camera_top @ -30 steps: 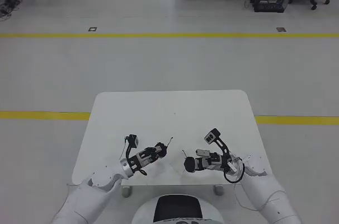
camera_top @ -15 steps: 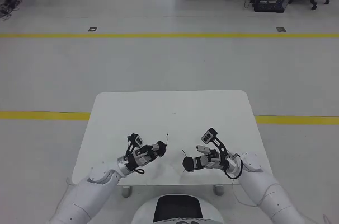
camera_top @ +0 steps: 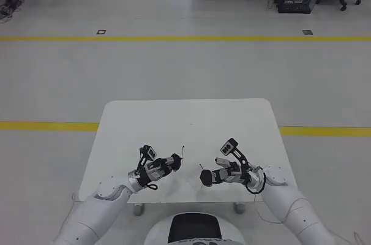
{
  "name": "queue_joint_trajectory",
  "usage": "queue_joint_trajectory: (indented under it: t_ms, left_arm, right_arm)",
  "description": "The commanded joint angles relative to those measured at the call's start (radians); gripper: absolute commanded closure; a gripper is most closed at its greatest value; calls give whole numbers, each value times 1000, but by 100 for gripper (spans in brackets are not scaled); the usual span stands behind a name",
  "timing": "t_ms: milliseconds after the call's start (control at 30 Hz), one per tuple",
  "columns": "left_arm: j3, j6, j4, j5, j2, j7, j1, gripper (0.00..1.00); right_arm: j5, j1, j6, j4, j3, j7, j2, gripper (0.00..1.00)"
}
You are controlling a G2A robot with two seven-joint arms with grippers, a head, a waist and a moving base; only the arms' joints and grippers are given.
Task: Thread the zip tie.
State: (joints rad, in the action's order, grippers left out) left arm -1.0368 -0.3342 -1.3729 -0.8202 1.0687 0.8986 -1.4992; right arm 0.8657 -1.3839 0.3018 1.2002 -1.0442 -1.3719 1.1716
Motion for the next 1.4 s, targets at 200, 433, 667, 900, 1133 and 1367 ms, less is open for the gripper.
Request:
queue_joint_trajectory:
  t_ms: [200,433,667,900,1133,1367]
  left_arm:
    - [29,-6,-4,-91,17,25,0,100]
    - [49,-6,46,-192,49,110,8,100]
    - [63,-6,80,-235,72,171,22,100]
    - [67,2,75,-237,74,155,20,100]
    - [96,-6,70,-316,92,168,11,100]
    - [93,-6,93,-378,116,207,18,100]
  right_arm:
    - [81,-3,-21,-26,12,-13,11,0]
    - [145,21,-14,-68,57,-18,30,0]
    - [164,39,11,-88,84,-18,41,0]
    - [164,39,11,-88,84,-18,41,0]
    - [146,23,1,-55,81,41,43,0]
    - [164,18,17,-58,77,36,51,0]
